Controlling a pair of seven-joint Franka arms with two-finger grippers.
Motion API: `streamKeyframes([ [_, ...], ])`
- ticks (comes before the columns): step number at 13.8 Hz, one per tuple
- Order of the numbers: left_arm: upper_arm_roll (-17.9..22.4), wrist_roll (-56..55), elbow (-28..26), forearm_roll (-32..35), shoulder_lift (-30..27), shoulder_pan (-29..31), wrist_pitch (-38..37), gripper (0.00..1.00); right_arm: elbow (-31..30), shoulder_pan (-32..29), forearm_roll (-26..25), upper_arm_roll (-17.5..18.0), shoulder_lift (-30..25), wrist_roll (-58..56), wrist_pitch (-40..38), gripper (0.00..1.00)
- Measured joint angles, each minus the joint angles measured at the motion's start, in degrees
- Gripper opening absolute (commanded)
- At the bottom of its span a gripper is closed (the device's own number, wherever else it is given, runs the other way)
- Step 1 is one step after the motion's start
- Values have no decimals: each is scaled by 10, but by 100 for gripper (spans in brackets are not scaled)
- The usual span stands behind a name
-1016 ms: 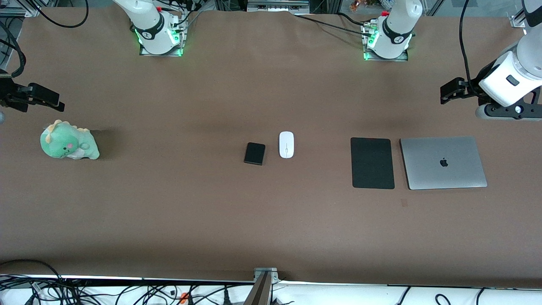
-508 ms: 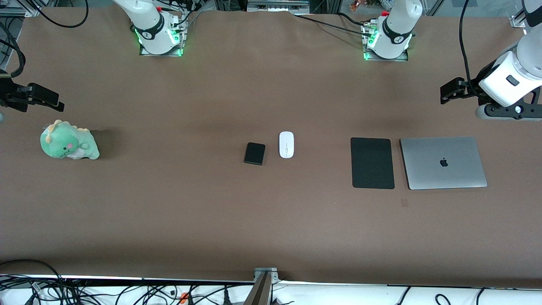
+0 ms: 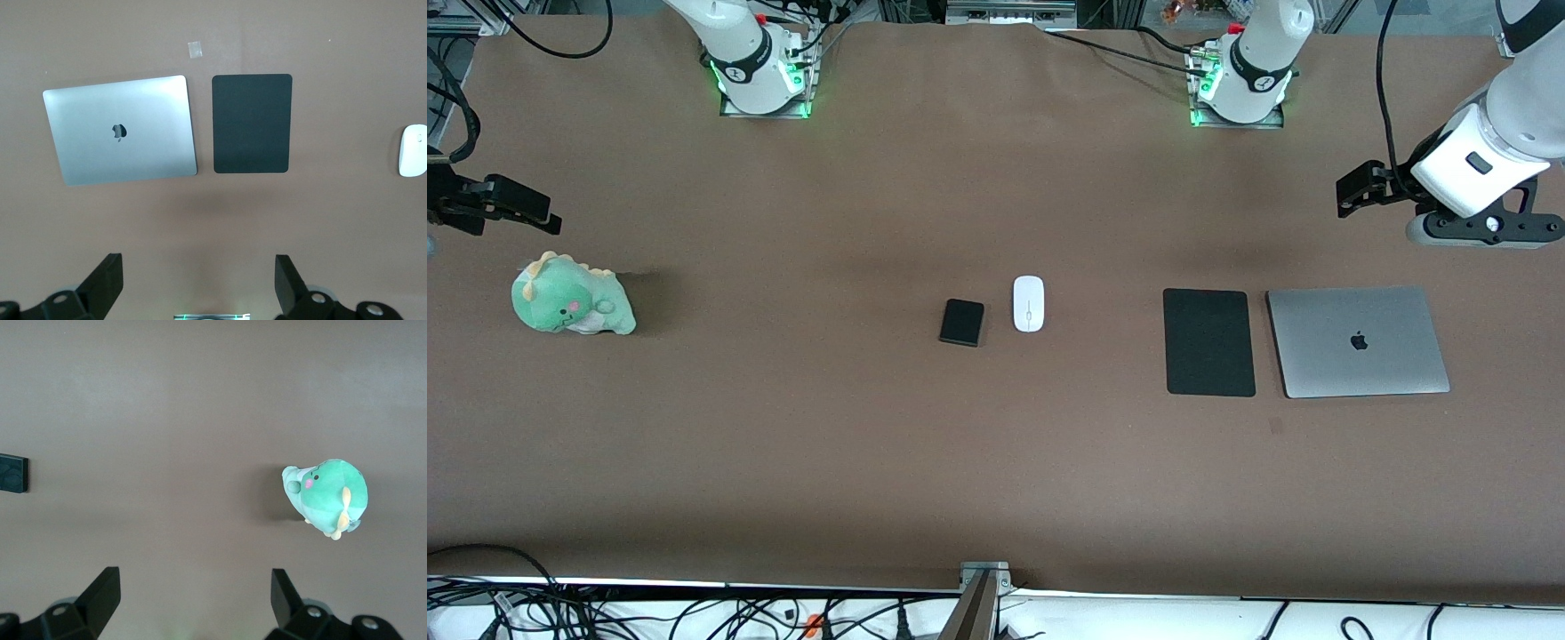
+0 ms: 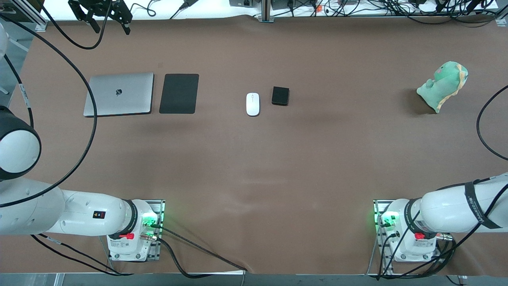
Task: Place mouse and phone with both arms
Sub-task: 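Reach the left gripper down to the white mouse and grasp it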
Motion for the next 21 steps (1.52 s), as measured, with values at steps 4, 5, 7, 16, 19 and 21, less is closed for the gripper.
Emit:
streamKeyframes([
  [4, -39, -6, -7, -56, 17, -5, 18, 100, 0, 0, 0, -1, 0, 0, 0, 100],
  [5, -59, -29, -11, -58, 32, -6, 38, 100, 0, 0, 0, -1, 0, 0, 0, 100],
  [7, -108, -110, -16, -58, 71, -7, 81, 100, 0, 0, 0, 0, 0, 0, 0, 100],
  [16, -180, -357, -20, -1, 267, -125, 333, 100, -2, 0, 0, 0, 3, 0, -5, 100],
  [19, -180, -378, -20, 21, 309, -155, 371, 100, -5, 2, 0, 1, 6, 0, -7, 100],
  [21, -180, -378, -20, 27, 335, -163, 397, 100, -7, 7, 0, 3, 10, 4, -7, 100],
])
